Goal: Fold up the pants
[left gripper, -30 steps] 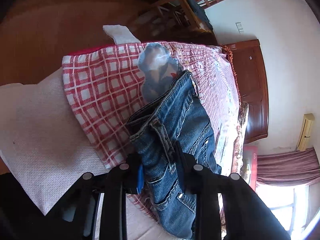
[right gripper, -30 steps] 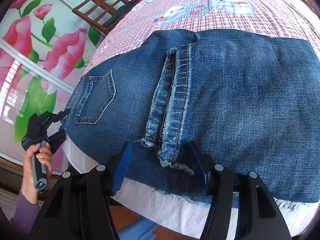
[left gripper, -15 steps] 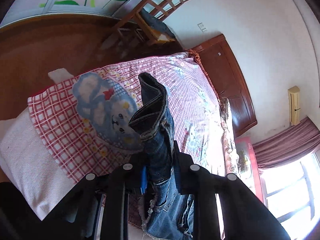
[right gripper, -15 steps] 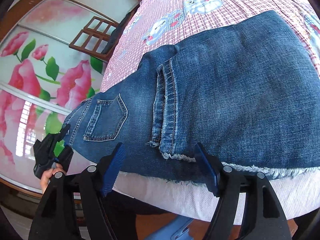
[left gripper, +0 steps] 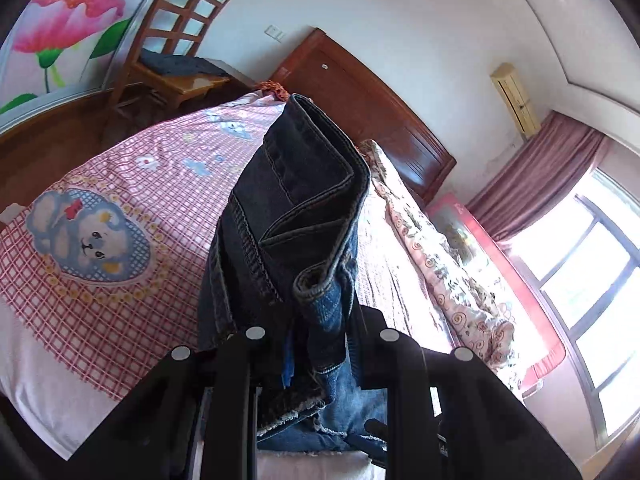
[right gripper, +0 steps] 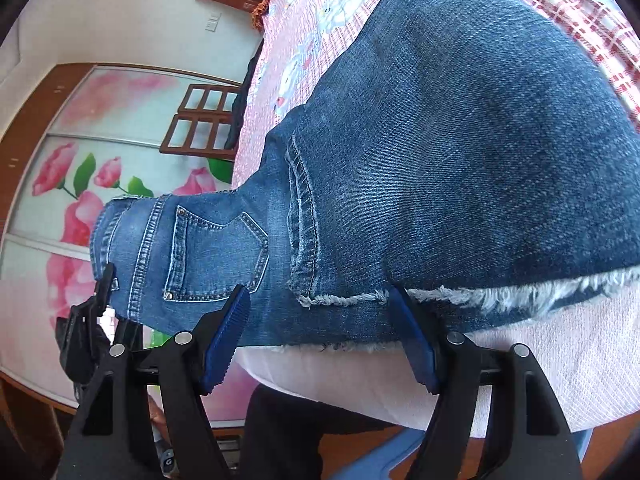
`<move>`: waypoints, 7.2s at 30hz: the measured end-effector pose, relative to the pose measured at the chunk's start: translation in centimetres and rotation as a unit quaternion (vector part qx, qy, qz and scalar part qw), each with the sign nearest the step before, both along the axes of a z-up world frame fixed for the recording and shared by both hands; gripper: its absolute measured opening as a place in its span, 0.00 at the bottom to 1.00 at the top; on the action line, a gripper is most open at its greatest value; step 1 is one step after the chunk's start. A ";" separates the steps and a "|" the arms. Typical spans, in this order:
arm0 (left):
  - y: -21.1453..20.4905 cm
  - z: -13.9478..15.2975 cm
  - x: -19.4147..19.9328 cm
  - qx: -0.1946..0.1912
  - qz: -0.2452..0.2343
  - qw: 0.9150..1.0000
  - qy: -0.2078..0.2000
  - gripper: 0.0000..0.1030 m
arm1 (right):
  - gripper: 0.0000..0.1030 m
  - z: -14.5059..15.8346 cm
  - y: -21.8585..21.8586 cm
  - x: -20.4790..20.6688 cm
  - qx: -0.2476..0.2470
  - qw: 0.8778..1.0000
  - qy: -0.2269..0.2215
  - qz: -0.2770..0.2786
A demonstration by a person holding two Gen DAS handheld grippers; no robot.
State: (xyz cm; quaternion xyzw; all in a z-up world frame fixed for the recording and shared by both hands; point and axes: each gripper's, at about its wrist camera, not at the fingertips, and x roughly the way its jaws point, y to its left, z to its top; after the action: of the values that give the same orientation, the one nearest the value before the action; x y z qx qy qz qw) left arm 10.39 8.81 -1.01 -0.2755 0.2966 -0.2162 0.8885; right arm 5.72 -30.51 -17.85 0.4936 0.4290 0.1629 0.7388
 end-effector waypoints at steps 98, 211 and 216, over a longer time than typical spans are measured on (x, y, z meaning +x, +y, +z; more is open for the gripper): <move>-15.0 -8.5 14.3 0.095 -0.156 0.976 0.114 0.98 | 0.14 6.9 -8.1 8.1 -0.082 0.990 -0.049 -0.100; -0.9 -11.7 4.2 -0.072 -0.160 0.963 0.203 0.98 | 0.51 1.2 -8.5 3.4 -0.057 0.997 0.041 0.014; -2.1 -12.7 6.1 -0.120 -0.170 0.952 0.223 0.98 | 0.51 1.1 -8.7 3.4 -0.049 0.998 0.046 0.004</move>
State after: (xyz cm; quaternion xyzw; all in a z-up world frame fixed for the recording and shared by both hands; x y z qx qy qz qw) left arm 16.48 6.69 -13.68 -0.3664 0.5013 -0.3313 0.7104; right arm 9.10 -39.19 -16.70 0.4615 0.4725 0.1217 0.7409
